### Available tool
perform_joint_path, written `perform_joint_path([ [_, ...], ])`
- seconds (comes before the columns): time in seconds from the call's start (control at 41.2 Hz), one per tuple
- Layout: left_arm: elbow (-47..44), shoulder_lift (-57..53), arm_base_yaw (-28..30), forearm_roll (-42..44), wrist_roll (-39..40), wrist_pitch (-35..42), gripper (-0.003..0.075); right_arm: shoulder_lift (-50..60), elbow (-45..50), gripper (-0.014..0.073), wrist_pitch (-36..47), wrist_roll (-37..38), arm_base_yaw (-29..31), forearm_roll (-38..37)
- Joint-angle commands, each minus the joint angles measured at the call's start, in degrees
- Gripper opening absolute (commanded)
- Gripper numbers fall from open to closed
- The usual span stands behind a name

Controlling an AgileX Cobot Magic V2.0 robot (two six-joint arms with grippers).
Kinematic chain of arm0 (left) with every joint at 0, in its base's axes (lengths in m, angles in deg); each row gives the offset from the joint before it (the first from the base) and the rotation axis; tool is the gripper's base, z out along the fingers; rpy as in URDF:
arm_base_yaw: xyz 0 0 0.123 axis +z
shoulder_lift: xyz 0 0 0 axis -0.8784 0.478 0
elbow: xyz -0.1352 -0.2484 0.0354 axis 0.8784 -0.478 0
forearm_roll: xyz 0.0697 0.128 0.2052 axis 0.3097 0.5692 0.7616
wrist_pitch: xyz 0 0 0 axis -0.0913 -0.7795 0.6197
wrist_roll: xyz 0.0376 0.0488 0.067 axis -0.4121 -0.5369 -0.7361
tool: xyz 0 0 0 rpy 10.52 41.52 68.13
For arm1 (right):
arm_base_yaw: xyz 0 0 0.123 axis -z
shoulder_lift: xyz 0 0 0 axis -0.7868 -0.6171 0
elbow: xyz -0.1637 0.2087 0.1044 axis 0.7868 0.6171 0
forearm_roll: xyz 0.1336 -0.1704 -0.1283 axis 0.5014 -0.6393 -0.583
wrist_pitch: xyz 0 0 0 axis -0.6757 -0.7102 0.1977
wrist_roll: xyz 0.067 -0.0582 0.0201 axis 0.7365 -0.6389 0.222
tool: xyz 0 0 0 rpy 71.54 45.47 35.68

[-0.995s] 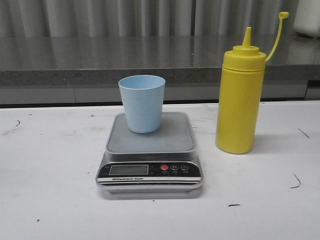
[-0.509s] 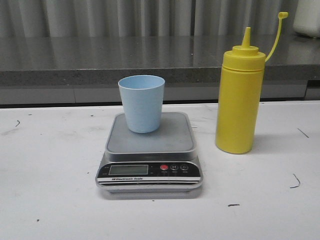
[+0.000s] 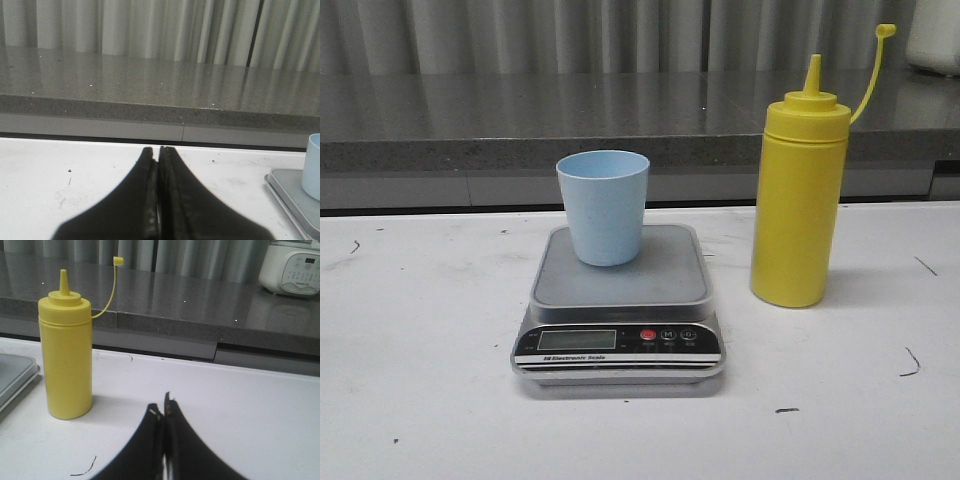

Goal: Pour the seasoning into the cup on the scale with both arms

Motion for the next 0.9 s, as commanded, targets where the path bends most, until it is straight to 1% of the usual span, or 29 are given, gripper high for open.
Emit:
perform_joint_path([
  [0.0,-1.32,-0.87,0.01,-0.02,0.03,4.46,-0.002,0.98,-0.33,-0.0116,5.62,-0.43,0.6,-0.18],
  [0.364,-1.32,-0.87,0.01,-0.02,0.03,4.46,-0.002,0.98,-0.33,-0.0116,5.94,-0.43,0.58,0.03],
  [0.461,-1.32,-0.87,0.01,-0.02,0.03,4.46,-0.002,1.04,-0.33,-0.0116,5.9,-1.02,0.58,4.63],
  [0.509,-1.32,-0.87,0.01,-0.02,0.03,4.46,-0.002,1.04,-0.33,-0.0116,5.9,-3.4,0.58,7.81],
  [0.606,-1.32,-0.87,0.01,-0.02,0.03,4.46,-0.002,1.04,-0.33,-0.0116,5.9,-8.31,0.58,11.29],
  [0.873,-1.32,-0.87,0.01,-0.02,0.03,4.46,-0.002,1.04,-0.33,-0.0116,5.96,-7.96,0.58,11.26],
])
